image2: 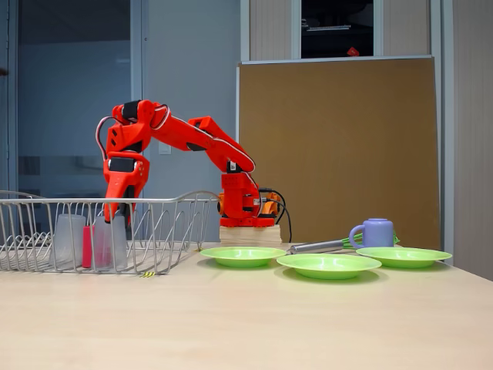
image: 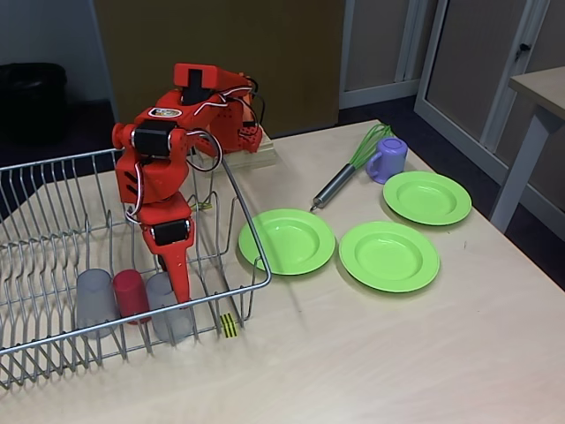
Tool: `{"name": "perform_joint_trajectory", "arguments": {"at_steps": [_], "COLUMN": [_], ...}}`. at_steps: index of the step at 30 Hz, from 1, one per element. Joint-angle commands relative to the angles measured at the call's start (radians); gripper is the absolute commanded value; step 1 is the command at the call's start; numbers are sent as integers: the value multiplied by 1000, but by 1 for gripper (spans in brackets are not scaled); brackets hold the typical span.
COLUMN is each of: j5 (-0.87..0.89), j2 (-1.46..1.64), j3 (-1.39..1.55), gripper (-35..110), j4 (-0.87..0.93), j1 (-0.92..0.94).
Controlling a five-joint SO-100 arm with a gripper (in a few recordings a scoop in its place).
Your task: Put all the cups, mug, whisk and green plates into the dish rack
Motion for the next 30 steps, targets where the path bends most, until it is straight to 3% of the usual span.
{"name": "perform_joint_trajectory", "arguments": {"at_steps": [1, 21, 30], "j5": [-15, 25, 72], "j2": [28, 173, 434], "j3": [-35, -66, 150], "gripper": [38, 38, 35], "j4": [26, 167, 167], "j1": [20, -54, -173]}}
